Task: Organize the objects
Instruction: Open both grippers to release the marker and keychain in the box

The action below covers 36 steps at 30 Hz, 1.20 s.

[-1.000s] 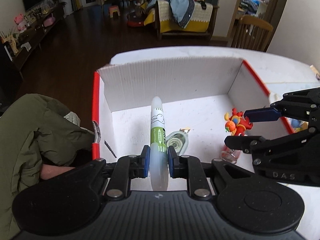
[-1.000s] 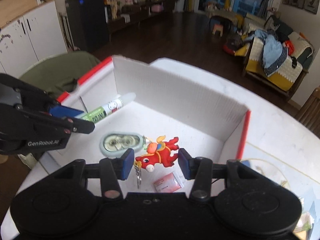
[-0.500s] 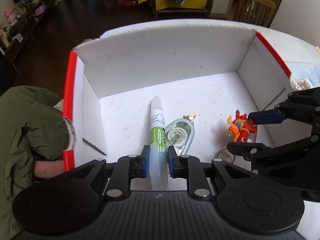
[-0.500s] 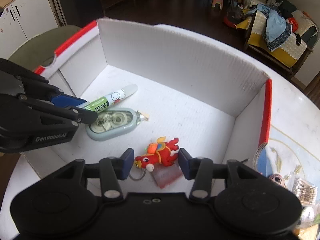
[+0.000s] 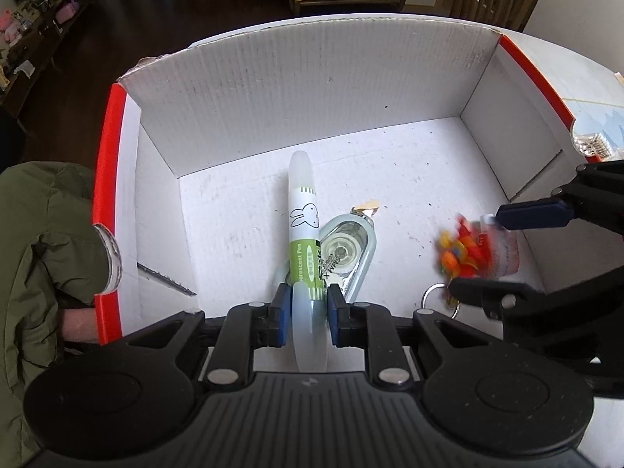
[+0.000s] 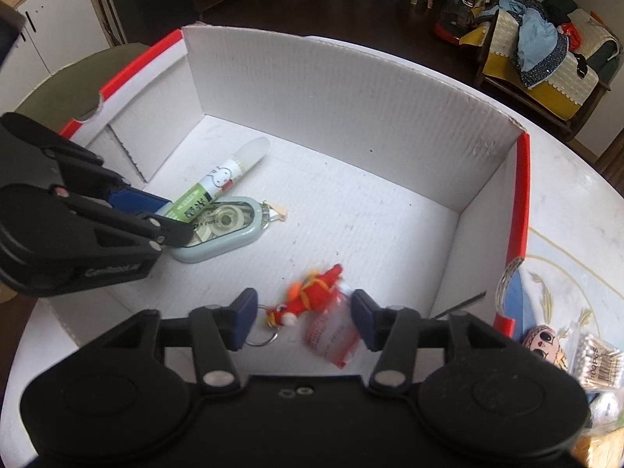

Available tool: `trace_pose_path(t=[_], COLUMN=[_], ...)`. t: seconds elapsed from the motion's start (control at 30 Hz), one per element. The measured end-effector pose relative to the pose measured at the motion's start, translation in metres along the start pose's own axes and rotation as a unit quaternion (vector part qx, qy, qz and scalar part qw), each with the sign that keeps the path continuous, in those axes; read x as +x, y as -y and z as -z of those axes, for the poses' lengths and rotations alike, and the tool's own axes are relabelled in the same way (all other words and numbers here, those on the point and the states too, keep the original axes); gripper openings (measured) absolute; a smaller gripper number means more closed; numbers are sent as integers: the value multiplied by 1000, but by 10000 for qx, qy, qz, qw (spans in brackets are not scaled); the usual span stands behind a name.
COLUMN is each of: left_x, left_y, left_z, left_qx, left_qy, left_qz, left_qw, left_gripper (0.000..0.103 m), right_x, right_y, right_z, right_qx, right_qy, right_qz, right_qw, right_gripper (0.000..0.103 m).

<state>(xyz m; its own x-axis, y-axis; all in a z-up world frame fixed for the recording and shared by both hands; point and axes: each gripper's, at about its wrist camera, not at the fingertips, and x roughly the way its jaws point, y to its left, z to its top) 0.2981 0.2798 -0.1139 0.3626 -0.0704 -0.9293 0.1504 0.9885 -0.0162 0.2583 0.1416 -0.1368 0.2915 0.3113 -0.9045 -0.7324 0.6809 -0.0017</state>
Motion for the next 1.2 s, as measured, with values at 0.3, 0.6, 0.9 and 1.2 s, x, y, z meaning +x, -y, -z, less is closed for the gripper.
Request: trace_pose_path(t=[0.3,0.6,0.9,1.2], left_x=[-18,-57,-101,-143], left_y=[0,11,32,71], left_z=[4,12,29,53], left_qx=[-52,-51,-71,27], left_qy=[276,729,1060,1437], left_qz=[-27,30,216,329], left_qw=[9996,9973,9941,9891], left_gripper=[48,58,61,72], right_x=[-36,-87,-138,-177], right_y=[0,2,11,22], right_z=[3,19,44,81], right_qx=[-112,-130,10,136], right_qy=[396,865,1323,1667], right_qz=[-62,-166,-317,-383], right_qw=[9991,9960,9907,9852], right_gripper=[62,63,64,68])
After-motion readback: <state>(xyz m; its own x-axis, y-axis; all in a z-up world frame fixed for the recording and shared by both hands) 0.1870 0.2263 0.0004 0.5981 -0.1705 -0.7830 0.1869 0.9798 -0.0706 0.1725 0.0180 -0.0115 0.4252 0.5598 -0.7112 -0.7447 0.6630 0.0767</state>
